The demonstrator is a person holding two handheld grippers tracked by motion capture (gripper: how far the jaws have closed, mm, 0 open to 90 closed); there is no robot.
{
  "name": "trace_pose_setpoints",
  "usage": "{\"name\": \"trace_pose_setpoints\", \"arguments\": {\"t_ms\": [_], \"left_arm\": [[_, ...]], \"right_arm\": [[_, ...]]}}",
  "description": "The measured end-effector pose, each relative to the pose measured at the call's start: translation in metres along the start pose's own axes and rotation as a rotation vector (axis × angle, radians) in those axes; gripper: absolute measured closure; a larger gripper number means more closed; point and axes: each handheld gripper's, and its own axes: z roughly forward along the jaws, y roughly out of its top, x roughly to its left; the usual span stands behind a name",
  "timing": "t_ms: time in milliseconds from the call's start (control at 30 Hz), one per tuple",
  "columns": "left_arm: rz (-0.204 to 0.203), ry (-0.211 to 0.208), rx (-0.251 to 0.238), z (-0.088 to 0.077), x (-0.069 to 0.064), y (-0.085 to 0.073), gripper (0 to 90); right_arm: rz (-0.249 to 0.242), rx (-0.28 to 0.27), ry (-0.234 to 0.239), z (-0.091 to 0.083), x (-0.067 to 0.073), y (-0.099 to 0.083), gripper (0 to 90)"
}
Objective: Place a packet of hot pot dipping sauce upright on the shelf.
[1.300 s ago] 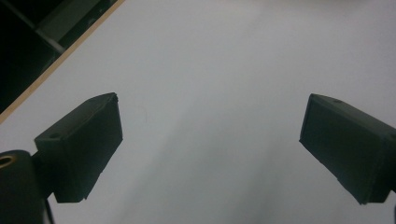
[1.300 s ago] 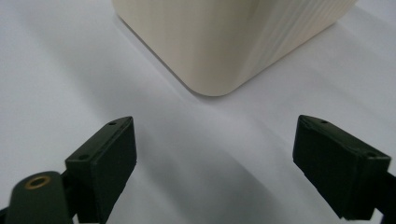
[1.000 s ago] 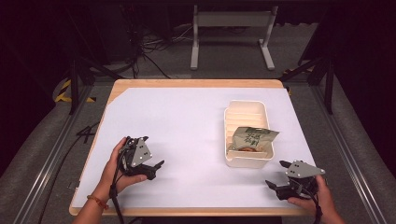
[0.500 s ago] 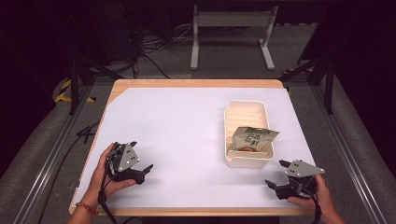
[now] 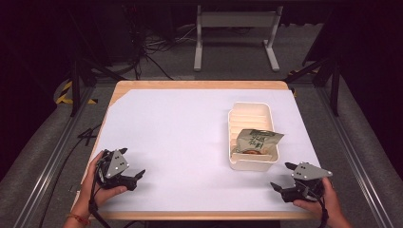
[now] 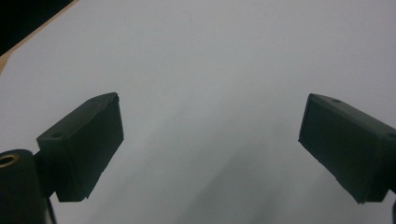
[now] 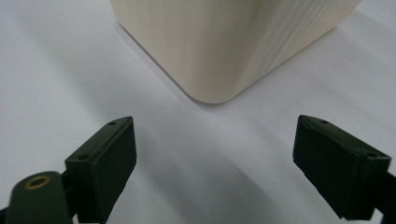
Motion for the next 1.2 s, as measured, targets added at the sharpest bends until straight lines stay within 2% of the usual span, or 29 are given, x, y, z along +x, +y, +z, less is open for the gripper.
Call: {"name": "trace_pose_setpoints", "arguments": {"t_ms": [300, 333, 500, 533, 733, 800, 900, 1200], "left_arm": [[-0.04, 0.016, -0.006, -0.012, 0.005, -0.012, 7.3], [-0.056, 0.018, -0.014, -0.015, 0.005, -0.015, 7.2], [-0.084, 0.015, -0.016, -0.021, 0.007, -0.025, 7.2], [-0.108, 0.01, -0.03, -0.024, 0.007, -0.031, 7.3], [-0.19, -0.002, -0.068, -0.035, 0.008, -0.045, 7.4], [-0.24, -0.02, -0.091, -0.038, 0.009, -0.049, 7.5], [-0.285, -0.038, -0.108, -0.038, 0.008, -0.054, 7.4], [-0.24, -0.05, -0.096, -0.032, 0.0, -0.052, 7.4]], "right_arm": [[0.003, 0.004, 0.002, 0.001, -0.001, 0.0, 14.2], [0.0, 0.006, 0.002, 0.002, -0.002, 0.0, 14.2], [0.003, 0.007, -0.002, 0.002, -0.003, -0.001, 14.2], [0.004, 0.005, -0.004, 0.002, -0.004, -0.001, 14.2], [0.001, 0.007, -0.013, 0.0, -0.005, -0.002, 14.1], [0.0, 0.007, -0.013, 0.0, -0.005, -0.002, 14.2], [-0.002, 0.002, -0.017, -0.001, -0.006, -0.002, 14.2], [-0.005, -0.006, -0.029, -0.003, -0.005, 0.0, 14.0]]}}
